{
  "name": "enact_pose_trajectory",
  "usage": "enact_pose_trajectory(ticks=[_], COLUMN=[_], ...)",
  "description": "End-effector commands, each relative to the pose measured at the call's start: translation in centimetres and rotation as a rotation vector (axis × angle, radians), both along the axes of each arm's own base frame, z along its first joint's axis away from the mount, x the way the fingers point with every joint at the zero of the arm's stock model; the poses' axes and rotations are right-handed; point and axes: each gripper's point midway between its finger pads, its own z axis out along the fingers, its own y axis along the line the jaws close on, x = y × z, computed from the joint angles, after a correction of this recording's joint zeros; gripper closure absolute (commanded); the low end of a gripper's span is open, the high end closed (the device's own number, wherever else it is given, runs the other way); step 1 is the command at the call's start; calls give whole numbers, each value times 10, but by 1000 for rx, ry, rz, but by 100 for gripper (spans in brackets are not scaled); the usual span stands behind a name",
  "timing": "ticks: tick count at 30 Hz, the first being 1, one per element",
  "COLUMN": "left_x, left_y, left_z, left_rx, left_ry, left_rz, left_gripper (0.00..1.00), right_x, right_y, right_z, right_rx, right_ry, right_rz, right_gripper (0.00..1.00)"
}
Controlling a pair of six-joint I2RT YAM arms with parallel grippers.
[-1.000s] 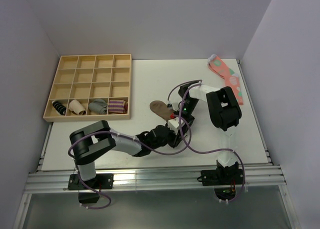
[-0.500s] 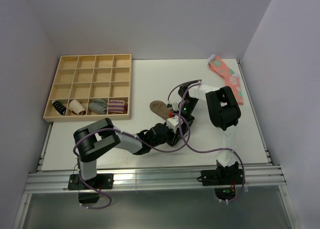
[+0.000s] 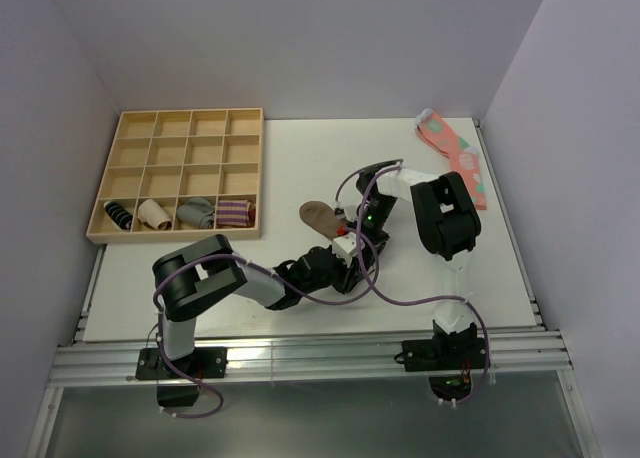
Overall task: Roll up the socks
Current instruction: Roll the sock at the center of the board.
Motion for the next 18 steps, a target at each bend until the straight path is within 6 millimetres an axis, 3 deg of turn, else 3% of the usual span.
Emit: enact_pose_trajectory(ticks=[1, 18], left_x=[-5, 9], left_y=[0, 20], left_z=[-6, -34], left_rx=[-3, 155], left_ry=[13, -31], left_rz=[-26, 47], left_gripper=[59, 60], right_x=[18, 19], right_y=[2, 5], right_z=[-21, -18], right_rx=[0, 35], right_ry=[-67, -41], right_rz=[16, -2], right_gripper=[100, 100])
